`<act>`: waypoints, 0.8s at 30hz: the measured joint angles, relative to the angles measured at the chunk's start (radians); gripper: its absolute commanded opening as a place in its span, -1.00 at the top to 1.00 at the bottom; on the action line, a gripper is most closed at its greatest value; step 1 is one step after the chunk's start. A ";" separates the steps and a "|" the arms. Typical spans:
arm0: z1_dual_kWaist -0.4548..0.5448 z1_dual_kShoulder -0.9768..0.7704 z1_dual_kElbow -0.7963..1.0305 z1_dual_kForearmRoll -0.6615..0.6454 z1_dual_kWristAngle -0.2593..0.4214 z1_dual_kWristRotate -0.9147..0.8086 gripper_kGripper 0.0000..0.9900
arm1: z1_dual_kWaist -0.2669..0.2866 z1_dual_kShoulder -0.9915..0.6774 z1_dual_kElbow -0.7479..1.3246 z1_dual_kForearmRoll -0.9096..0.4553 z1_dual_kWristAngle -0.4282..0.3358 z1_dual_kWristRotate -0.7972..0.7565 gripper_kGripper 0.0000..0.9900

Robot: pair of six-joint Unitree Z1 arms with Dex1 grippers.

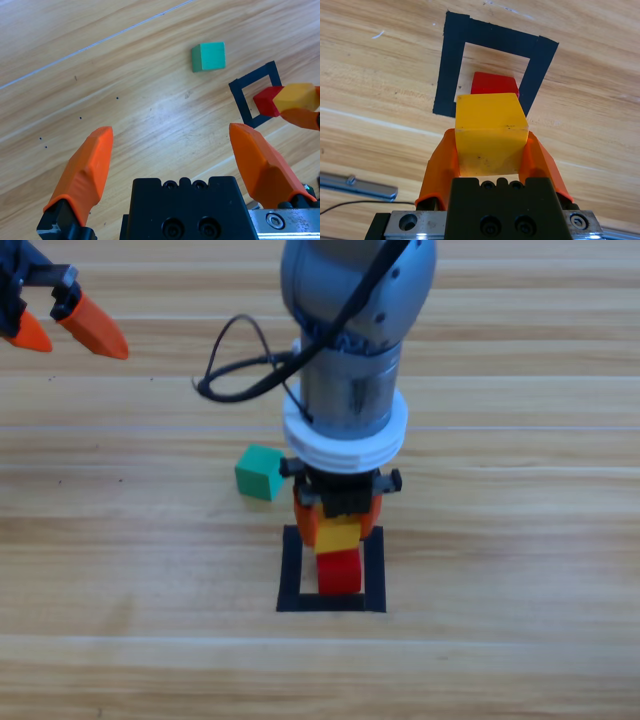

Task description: Stack the blocks in the rectangular block: red at the bottom, yellow in the middle, green on top

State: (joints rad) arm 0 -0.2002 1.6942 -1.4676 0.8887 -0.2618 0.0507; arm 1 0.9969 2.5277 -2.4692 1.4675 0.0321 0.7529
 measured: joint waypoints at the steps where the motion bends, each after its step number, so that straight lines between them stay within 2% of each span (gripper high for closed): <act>1: 0.000 0.000 0.000 0.000 0.000 0.000 -1.00 | 0.000 0.011 0.000 0.002 0.000 0.000 0.63; 8: 0.000 0.000 0.000 0.000 0.000 -0.002 -1.00 | 0.000 0.034 -0.010 0.013 0.000 0.000 0.62; 12: 0.000 0.000 0.000 -0.002 0.000 -0.003 -1.00 | 0.000 0.037 -0.015 0.013 0.000 0.000 -0.12; 13: 0.000 0.000 0.000 -0.002 0.000 -0.003 -1.00 | 0.000 0.037 -0.016 0.013 0.001 0.000 -0.46; 15: 0.000 0.000 0.000 -0.003 0.000 -0.003 -1.00 | 0.000 0.039 -0.020 0.013 0.003 0.000 -0.93; 16: 0.000 0.000 0.000 -0.004 0.000 -0.003 -1.00 | 0.000 0.041 -0.021 0.014 0.004 0.000 -0.99; 24: 0.000 0.000 0.001 -0.007 0.000 -0.007 -1.00 | 0.000 0.044 -0.026 0.014 0.002 -0.011 -1.00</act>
State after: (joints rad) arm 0 -0.2001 1.6942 -1.4670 0.8816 -0.2618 0.0439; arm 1 0.9969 2.5720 -2.4948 1.4818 0.0337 0.7418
